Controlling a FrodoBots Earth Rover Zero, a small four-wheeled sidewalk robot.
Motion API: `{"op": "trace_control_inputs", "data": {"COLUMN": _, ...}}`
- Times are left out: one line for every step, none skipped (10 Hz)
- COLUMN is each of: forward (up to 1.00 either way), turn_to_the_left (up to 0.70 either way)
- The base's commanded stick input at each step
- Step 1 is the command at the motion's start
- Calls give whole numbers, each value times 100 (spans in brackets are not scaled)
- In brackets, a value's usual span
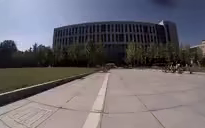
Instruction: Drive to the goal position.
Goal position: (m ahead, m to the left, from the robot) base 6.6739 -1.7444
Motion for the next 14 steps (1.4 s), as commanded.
{"op": "trace_control_inputs", "data": {"forward": -6, "turn_to_the_left": 1}}
{"op": "trace_control_inputs", "data": {"forward": -6, "turn_to_the_left": 1}}
{"op": "trace_control_inputs", "data": {"forward": -6, "turn_to_the_left": 1}}
{"op": "trace_control_inputs", "data": {"forward": -6, "turn_to_the_left": 1}}
{"op": "trace_control_inputs", "data": {"forward": -6, "turn_to_the_left": 1}}
{"op": "trace_control_inputs", "data": {"forward": -6, "turn_to_the_left": 1}}
{"op": "trace_control_inputs", "data": {"forward": -6, "turn_to_the_left": 1}}
{"op": "trace_control_inputs", "data": {"forward": -5, "turn_to_the_left": 1}}
{"op": "trace_control_inputs", "data": {"forward": -5, "turn_to_the_left": 1}}
{"op": "trace_control_inputs", "data": {"forward": -5, "turn_to_the_left": 1}}
{"op": "trace_control_inputs", "data": {"forward": -2, "turn_to_the_left": 3}}
{"op": "trace_control_inputs", "data": {"forward": 9, "turn_to_the_left": 4}}
{"op": "trace_control_inputs", "data": {"forward": 25, "turn_to_the_left": 3}}
{"op": "trace_control_inputs", "data": {"forward": 41, "turn_to_the_left": 3}}
